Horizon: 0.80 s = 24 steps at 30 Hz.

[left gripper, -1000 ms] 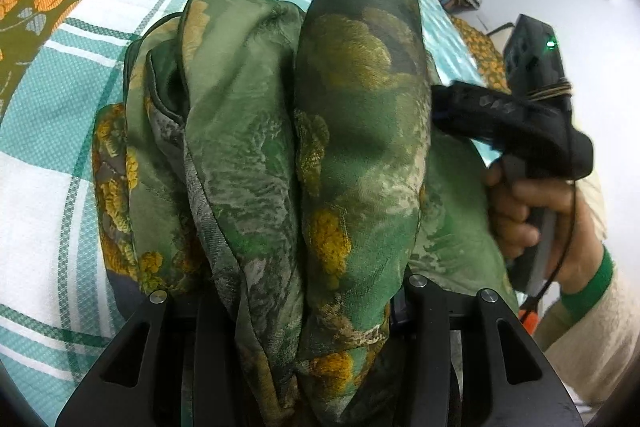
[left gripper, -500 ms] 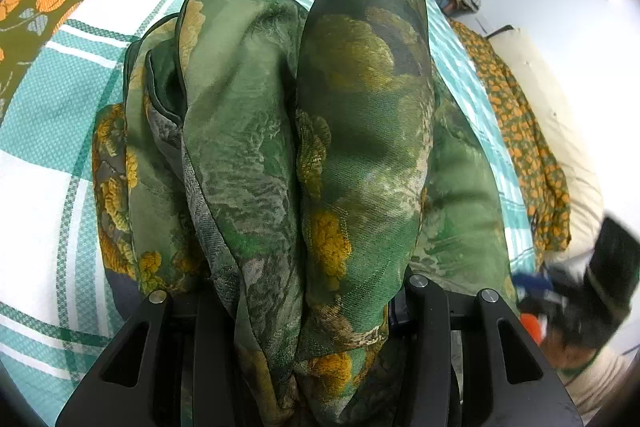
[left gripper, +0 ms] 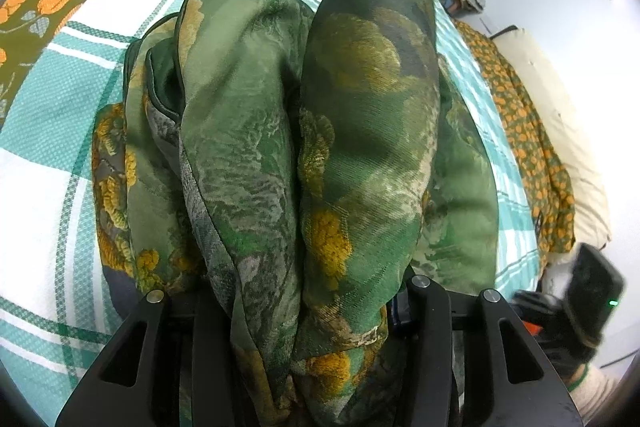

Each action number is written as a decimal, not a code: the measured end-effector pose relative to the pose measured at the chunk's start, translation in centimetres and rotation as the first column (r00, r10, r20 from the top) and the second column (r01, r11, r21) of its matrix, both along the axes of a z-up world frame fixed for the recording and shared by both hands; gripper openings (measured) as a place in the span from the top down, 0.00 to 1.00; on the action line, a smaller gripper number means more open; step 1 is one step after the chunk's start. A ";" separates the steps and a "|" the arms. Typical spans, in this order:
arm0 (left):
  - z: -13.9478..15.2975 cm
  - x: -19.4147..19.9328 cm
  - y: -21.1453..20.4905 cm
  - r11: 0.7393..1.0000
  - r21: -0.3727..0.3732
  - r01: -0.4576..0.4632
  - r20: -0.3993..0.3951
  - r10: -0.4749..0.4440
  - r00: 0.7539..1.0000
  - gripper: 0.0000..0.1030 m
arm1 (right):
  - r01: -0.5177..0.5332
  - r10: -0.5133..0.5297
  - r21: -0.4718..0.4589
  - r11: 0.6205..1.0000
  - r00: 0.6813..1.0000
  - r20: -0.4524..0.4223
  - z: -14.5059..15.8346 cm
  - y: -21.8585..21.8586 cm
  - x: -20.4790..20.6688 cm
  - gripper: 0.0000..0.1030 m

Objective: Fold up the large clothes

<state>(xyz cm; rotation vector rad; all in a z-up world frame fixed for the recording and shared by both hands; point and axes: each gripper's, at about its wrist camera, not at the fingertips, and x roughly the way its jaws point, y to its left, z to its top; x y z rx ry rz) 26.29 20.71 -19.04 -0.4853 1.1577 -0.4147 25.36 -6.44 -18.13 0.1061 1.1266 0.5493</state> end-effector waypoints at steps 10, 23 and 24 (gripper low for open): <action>3.7 -1.3 0.9 0.998 -0.035 -0.046 -0.031 0.045 0.999 0.35 | -0.136 0.144 -0.057 0.989 0.975 0.168 3.9 9.1 1.2 0.73; -3.0 -3.9 10.3 0.927 -0.231 -0.294 -0.088 0.281 0.956 0.17 | -0.104 0.114 -0.054 0.993 0.966 0.234 4.3 11.6 1.3 0.73; -3.5 -3.5 10.2 0.918 -0.262 -0.299 -0.087 0.286 0.954 0.16 | -0.114 0.124 -0.062 0.991 0.974 0.191 3.2 12.1 1.9 0.73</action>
